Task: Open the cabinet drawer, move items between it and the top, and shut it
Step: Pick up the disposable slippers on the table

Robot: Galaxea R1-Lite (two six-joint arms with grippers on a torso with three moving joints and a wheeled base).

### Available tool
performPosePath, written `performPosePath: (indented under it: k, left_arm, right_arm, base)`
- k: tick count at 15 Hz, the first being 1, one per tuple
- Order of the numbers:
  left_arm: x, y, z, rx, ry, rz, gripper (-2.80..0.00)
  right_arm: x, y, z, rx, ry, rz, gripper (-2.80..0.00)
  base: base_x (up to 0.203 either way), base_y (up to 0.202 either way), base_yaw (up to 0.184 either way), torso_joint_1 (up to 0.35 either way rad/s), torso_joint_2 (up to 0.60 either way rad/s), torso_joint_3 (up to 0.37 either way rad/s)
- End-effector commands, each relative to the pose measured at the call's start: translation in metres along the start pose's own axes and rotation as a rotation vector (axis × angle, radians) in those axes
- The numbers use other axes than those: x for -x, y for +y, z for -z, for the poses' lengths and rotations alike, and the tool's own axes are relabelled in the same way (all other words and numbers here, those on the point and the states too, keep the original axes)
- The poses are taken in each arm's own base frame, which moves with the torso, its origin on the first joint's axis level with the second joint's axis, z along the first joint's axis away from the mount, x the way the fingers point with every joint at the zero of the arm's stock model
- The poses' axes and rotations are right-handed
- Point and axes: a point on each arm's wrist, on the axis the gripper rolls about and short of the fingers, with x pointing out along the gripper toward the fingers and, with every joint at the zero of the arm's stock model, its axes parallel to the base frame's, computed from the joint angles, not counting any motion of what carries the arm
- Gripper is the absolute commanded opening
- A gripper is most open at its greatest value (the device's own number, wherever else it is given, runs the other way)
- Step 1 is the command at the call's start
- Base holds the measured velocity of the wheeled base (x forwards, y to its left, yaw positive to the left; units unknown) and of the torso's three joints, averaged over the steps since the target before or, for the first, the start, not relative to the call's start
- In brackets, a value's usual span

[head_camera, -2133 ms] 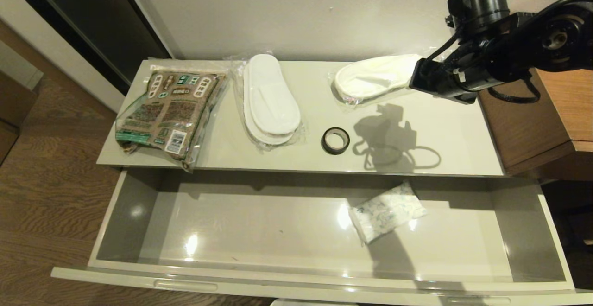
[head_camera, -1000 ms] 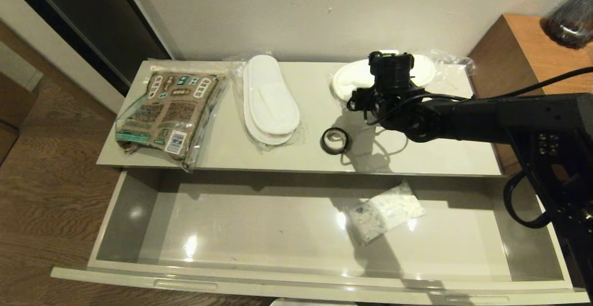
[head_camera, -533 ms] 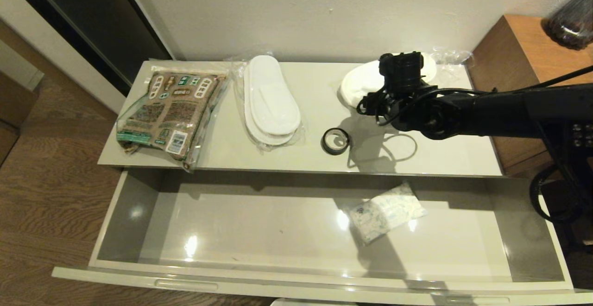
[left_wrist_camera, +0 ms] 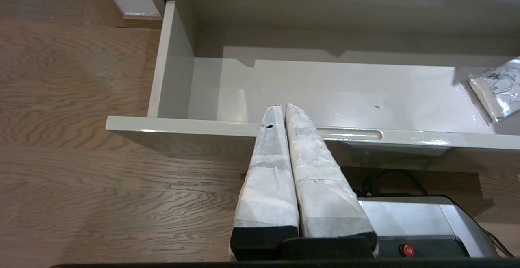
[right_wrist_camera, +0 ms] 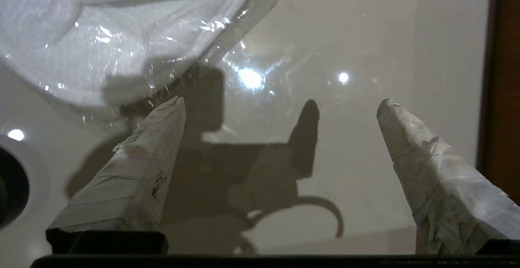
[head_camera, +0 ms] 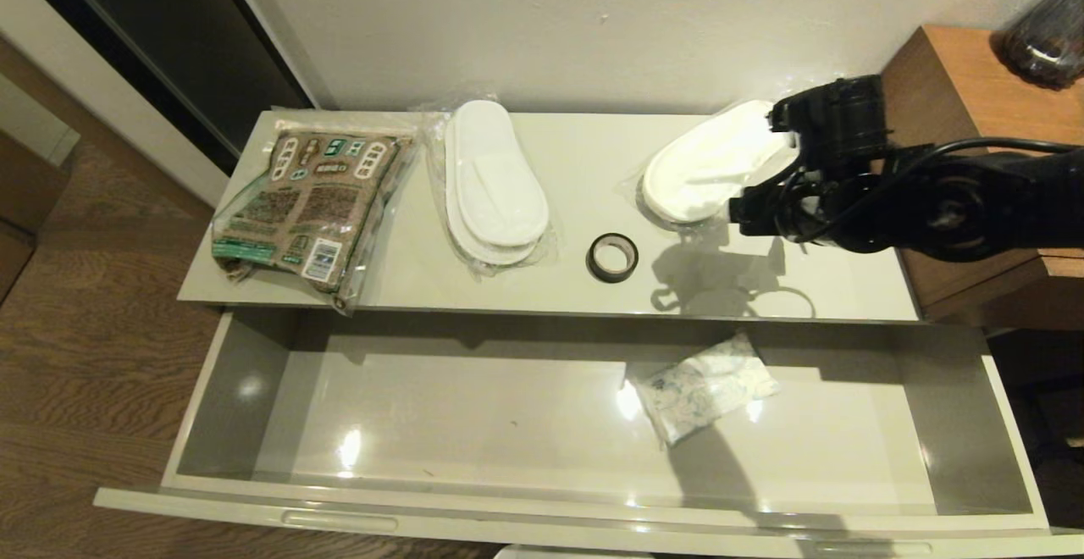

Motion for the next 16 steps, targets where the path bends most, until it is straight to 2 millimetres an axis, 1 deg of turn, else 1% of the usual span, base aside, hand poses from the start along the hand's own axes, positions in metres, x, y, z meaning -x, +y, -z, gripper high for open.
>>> performPosePath:
  k: [1, 2, 5, 6, 7, 9, 11, 12, 13, 14, 15, 16]
  left_arm:
    - [0.000, 0.000, 0.000, -0.001, -0.001, 0.000, -2.80]
    - [0.000, 0.000, 0.000, 0.000, -0.001, 0.000, -2.80]
    - [0.000, 0.000, 0.000, 0.000, -0.001, 0.000, -2.80]
    - [0.000, 0.000, 0.000, 0.000, -0.001, 0.000, -2.80]
    - [0.000, 0.000, 0.000, 0.000, 0.001, 0.000, -2.80]
    - [0.000, 0.000, 0.000, 0.000, -0.001, 0.000, -2.80]
    - [0.000, 0.000, 0.000, 0.000, 0.000, 0.000, -2.80]
    - [0.000, 0.000, 0.000, 0.000, -0.001, 0.000, -2.80]
    - [0.000, 0.000, 0.000, 0.000, 0.001, 0.000, -2.80]
    - [0.000, 0.000, 0.000, 0.000, -0.001, 0.000, -2.80]
    - [0.000, 0.000, 0.000, 0.000, -0.001, 0.000, -2.80]
    - [0.000, 0.000, 0.000, 0.000, 0.000, 0.000, -2.80]
  right_arm:
    - [0.047, -0.026, -0.028, -0.047, -0.041, -0.025, 0.00]
    - [0.047, -0.025, -0.034, -0.066, -0.045, -0.035, 0.00]
    - [0.010, -0.002, -0.033, -0.132, -0.012, -0.042, 0.00]
    - [0.006, 0.001, -0.034, -0.158, -0.012, -0.044, 0.00]
    - [-0.003, 0.006, -0.034, -0.178, -0.009, -0.044, 0.00]
    - [-0.043, 0.030, -0.016, -0.202, 0.042, -0.033, 0.00]
    - [-0.070, 0.047, -0.011, -0.248, 0.040, -0.036, 0.00]
    - [-0.082, 0.054, -0.001, -0.244, 0.057, -0.034, 0.00]
    - [-0.093, 0.062, 0.010, -0.239, 0.071, -0.035, 0.00]
    - [-0.098, 0.068, 0.017, -0.240, 0.072, -0.038, 0.00]
    - [-0.101, 0.072, 0.020, -0.243, 0.074, -0.039, 0.00]
    - [-0.099, 0.071, 0.019, -0.246, 0.073, -0.039, 0.00]
  base:
    - [0.000, 0.000, 0.000, 0.000, 0.00, 0.000]
    - [0.000, 0.000, 0.000, 0.000, 0.00, 0.000]
    - [0.000, 0.000, 0.000, 0.000, 0.00, 0.000]
    - [0.000, 0.000, 0.000, 0.000, 0.00, 0.000]
    - [0.000, 0.000, 0.000, 0.000, 0.00, 0.000]
    - [0.000, 0.000, 0.000, 0.000, 0.00, 0.000]
    - [0.000, 0.000, 0.000, 0.000, 0.00, 0.000]
    - [0.000, 0.000, 0.000, 0.000, 0.00, 0.000]
    - [0.000, 0.000, 0.000, 0.000, 0.00, 0.000]
    - [0.000, 0.000, 0.000, 0.000, 0.00, 0.000]
    - [0.000, 0.000, 0.000, 0.000, 0.00, 0.000]
    - [0.000, 0.000, 0.000, 0.000, 0.00, 0.000]
